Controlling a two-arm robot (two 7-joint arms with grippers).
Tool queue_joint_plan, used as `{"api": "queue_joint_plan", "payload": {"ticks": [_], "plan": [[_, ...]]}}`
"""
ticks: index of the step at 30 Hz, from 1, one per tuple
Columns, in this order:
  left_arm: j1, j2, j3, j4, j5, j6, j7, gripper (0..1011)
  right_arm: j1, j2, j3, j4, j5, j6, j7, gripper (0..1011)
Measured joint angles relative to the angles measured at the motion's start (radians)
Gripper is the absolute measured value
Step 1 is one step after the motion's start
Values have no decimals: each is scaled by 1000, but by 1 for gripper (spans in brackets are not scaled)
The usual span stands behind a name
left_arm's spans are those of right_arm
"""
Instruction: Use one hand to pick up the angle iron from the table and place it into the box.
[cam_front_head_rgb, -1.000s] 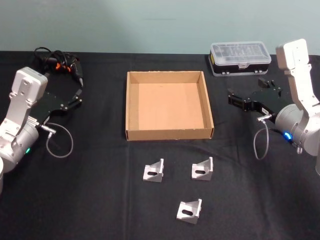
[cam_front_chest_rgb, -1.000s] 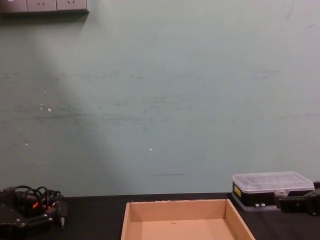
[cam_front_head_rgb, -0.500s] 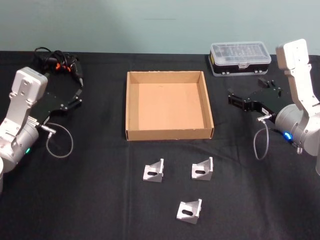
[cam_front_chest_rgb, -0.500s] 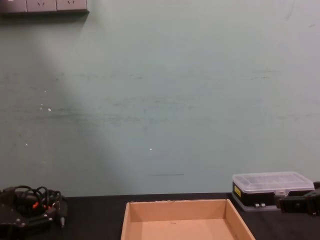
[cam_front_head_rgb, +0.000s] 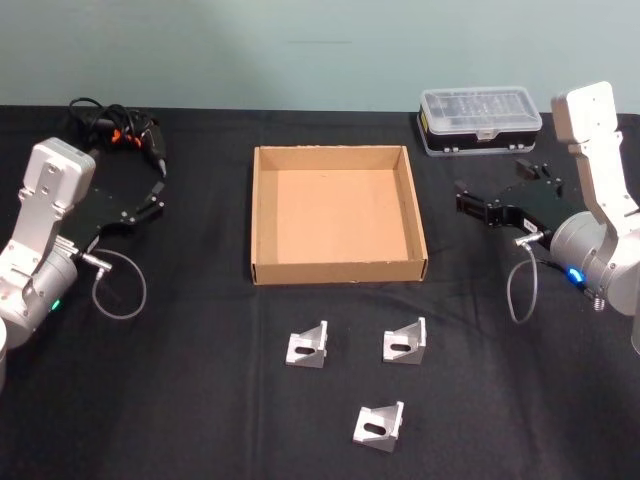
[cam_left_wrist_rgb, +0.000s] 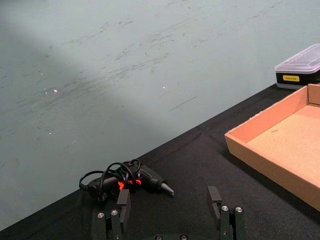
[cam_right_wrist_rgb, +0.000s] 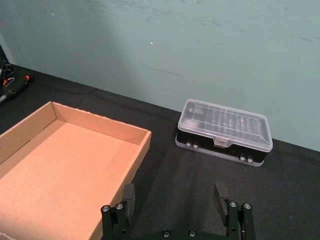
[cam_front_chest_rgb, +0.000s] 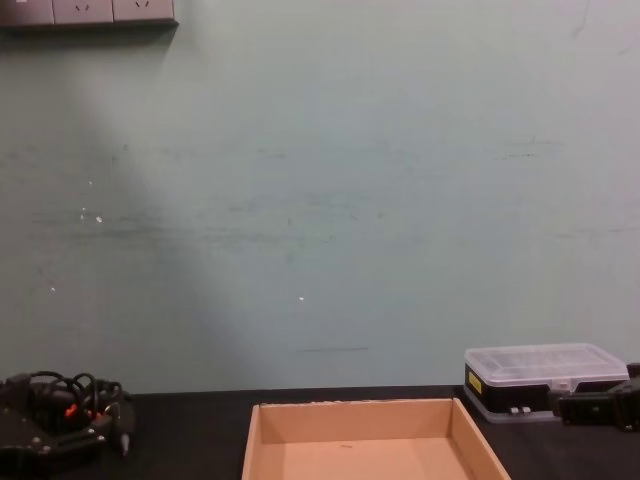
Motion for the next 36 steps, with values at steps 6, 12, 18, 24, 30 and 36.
{"api": "queue_joint_plan", "payload": {"ticks": [6, 12, 18, 24, 30, 36], "plan": [[0, 0, 0, 0, 0, 0, 0, 1000, 0, 0, 0, 0, 0, 0, 0, 1003], [0, 0, 0, 0, 0, 0, 0, 1000, 0, 0, 0, 0, 0, 0, 0, 1003], [0, 0, 0, 0, 0, 0, 0, 1000, 0, 0, 0, 0, 0, 0, 0, 1003], [0, 0, 0, 0, 0, 0, 0, 1000, -1, 0, 10, -1, -7, -6, 10, 1002], [0, 0, 0, 0, 0, 0, 0, 1000, -3, 5, 31, -18, -7, -17, 43, 1003], [0, 0, 0, 0, 0, 0, 0, 1000, 6, 10, 47, -46, 1, -4, 88, 1003]]}}
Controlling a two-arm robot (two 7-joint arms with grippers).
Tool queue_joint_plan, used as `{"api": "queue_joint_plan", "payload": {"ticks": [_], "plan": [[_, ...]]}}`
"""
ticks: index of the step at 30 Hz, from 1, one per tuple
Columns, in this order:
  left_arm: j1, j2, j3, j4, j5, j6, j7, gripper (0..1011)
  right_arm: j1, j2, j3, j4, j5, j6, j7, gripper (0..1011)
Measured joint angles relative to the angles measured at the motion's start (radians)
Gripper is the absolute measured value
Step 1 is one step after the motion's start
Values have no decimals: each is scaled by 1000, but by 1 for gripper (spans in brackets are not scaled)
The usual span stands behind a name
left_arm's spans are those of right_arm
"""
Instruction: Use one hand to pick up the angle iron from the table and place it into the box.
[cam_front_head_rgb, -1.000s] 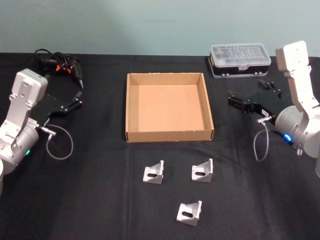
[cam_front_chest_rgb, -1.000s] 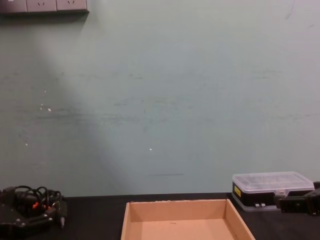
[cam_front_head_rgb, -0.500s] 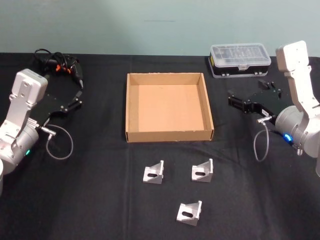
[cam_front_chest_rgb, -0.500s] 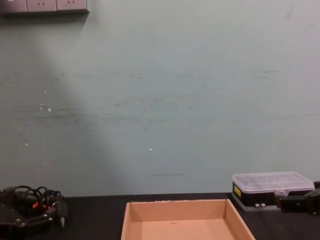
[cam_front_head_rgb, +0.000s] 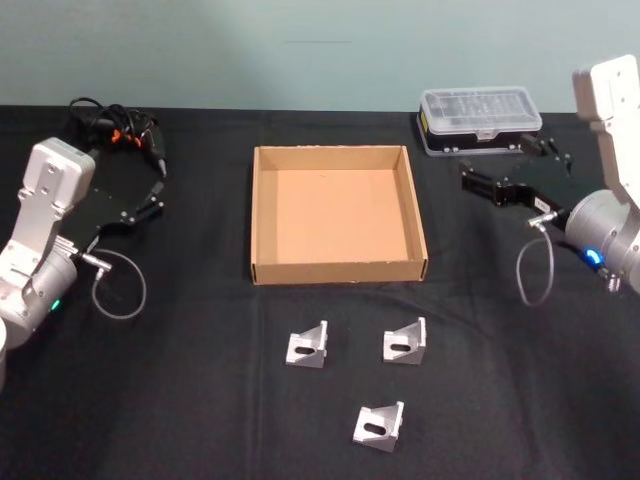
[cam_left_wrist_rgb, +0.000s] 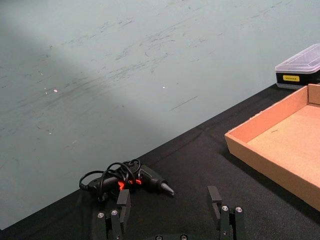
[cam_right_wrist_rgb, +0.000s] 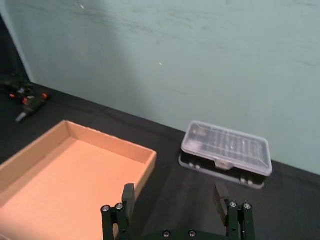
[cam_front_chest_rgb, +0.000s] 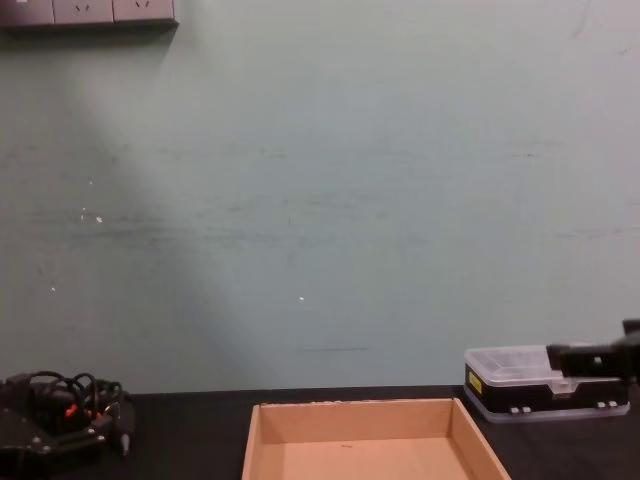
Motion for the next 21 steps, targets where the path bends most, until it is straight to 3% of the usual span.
{"api": "queue_joint_plan", "payload": {"ticks": [10, 21], "plan": [[0, 0, 0, 0, 0, 0, 0, 1000, 23, 39, -3, -71, 34, 45, 94, 1003], [0, 0, 0, 0, 0, 0, 0, 1000, 73, 155, -27, -143, 129, 144, 265, 1003]]}}
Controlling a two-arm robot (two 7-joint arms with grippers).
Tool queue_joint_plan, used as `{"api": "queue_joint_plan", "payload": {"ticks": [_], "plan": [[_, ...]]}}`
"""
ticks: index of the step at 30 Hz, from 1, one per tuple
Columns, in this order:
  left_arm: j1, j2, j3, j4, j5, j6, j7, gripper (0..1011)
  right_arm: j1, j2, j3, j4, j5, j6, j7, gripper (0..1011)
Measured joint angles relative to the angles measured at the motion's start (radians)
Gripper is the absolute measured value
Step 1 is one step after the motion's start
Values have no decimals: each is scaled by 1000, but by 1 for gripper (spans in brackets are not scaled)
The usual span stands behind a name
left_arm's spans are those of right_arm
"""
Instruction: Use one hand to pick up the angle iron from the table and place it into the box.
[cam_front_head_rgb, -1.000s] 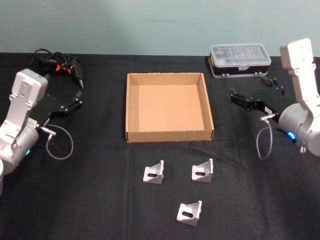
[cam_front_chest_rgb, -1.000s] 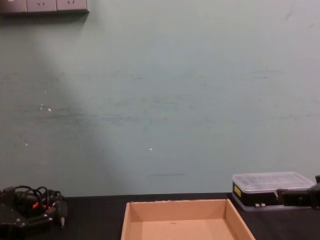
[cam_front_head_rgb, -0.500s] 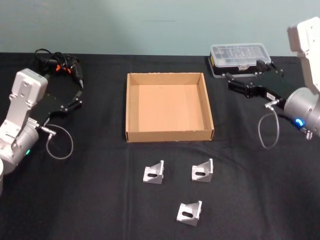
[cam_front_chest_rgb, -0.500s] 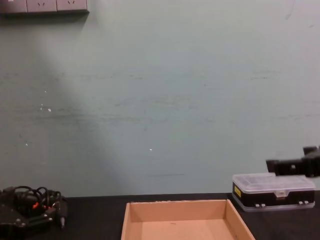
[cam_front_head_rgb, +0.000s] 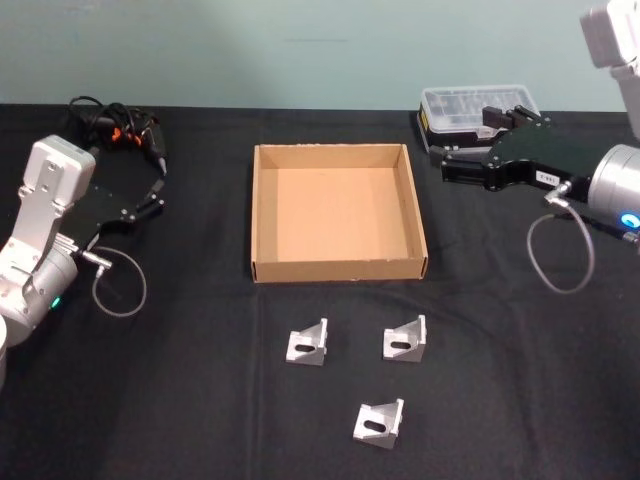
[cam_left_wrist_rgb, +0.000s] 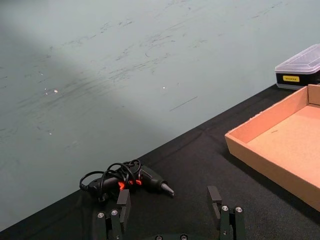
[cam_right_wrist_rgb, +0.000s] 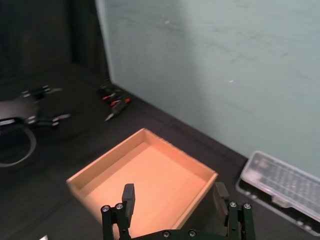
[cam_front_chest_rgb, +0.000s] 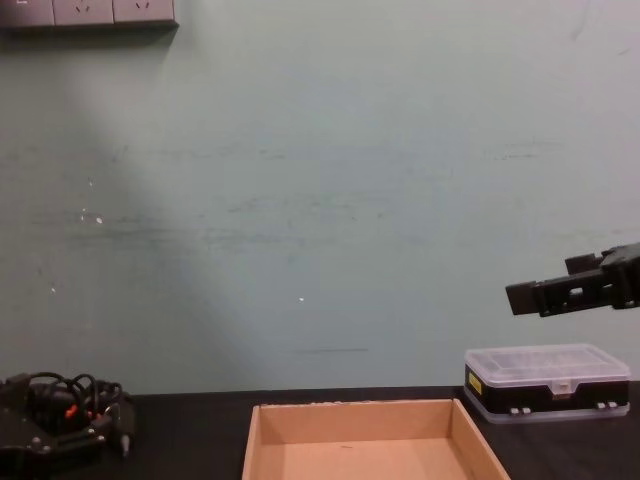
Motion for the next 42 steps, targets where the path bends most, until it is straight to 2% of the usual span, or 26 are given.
{"api": "queue_joint_plan", "payload": {"ticks": [5, 11, 17, 23, 27, 28, 30, 32, 33, 36, 42], "plan": [[0, 0, 0, 0, 0, 0, 0, 1000, 31, 59, -15, -18, 35, 53, 71, 1002], [0, 0, 0, 0, 0, 0, 0, 1000, 60, 110, -38, -22, 60, 92, 132, 1003], [0, 0, 0, 0, 0, 0, 0, 1000, 92, 168, -89, -18, 75, 119, 207, 1003], [0, 0, 0, 0, 0, 0, 0, 1000, 114, 207, -135, -18, 76, 132, 253, 1002], [0, 0, 0, 0, 0, 0, 0, 1000, 133, 235, -182, -18, 65, 138, 287, 1003], [0, 0, 0, 0, 0, 0, 0, 1000, 144, 247, -206, -18, 54, 139, 301, 1003], [0, 0, 0, 0, 0, 0, 0, 1000, 153, 257, -229, -18, 44, 139, 314, 1003], [0, 0, 0, 0, 0, 0, 0, 1000, 172, 274, -272, -15, 25, 139, 337, 1002], [0, 0, 0, 0, 0, 0, 0, 1000, 172, 274, -272, -15, 25, 139, 337, 1003], [0, 0, 0, 0, 0, 0, 0, 1000, 195, 292, -323, -6, -1, 136, 364, 1003], [0, 0, 0, 0, 0, 0, 0, 1000, 228, 307, -398, 15, -42, 120, 394, 1003]]}}
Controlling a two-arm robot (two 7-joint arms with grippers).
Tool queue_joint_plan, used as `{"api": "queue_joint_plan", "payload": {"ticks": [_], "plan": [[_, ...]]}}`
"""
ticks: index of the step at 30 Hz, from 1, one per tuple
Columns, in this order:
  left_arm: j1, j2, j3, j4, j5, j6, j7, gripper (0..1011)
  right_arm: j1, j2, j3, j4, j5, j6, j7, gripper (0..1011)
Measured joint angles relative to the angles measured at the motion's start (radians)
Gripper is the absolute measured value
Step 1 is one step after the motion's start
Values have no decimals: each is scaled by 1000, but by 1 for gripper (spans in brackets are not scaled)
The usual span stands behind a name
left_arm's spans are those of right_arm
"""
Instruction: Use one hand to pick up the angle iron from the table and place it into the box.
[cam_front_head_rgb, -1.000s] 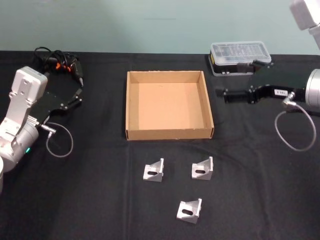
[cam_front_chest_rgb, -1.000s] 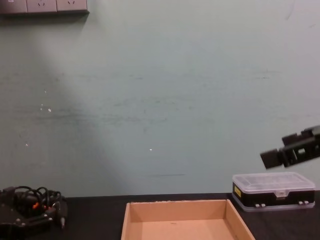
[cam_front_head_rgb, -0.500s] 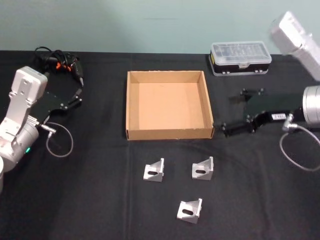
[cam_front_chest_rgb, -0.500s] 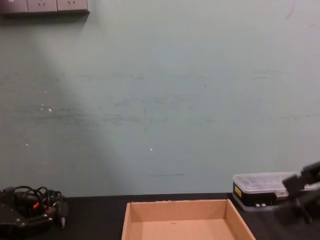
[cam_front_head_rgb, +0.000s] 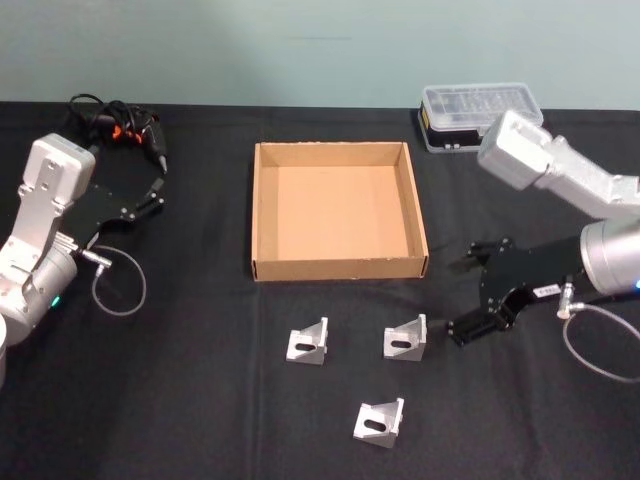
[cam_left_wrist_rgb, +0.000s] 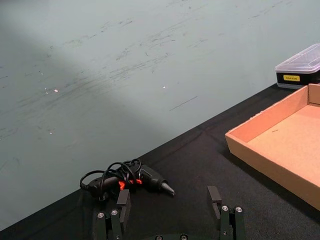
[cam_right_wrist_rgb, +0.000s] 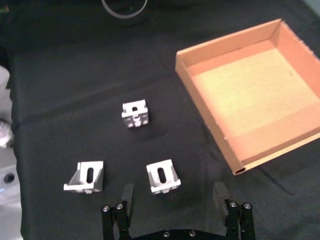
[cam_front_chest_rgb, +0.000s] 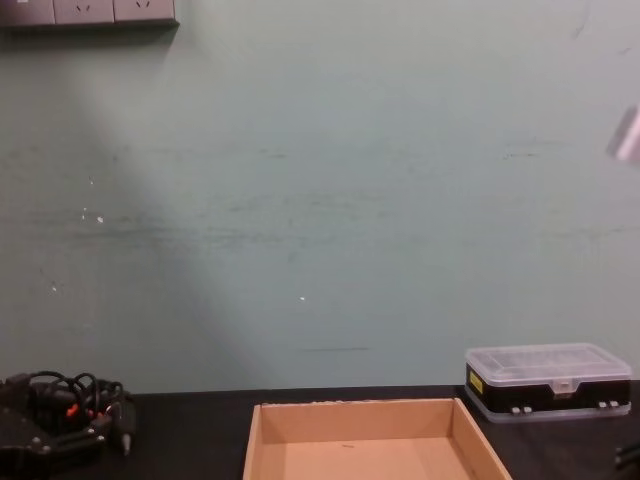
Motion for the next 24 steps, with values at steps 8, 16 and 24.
{"api": "queue_joint_plan", "payload": {"ticks": [8, 16, 24], "plan": [[0, 0, 0, 0, 0, 0, 0, 1000, 34, -2, -62, 29, -23, -4, 11, 1003], [0, 0, 0, 0, 0, 0, 0, 1000, 78, -7, -131, 62, -50, 13, 23, 1002], [0, 0, 0, 0, 0, 0, 0, 1000, 116, -9, -184, 87, -73, 16, 33, 1003]]}}
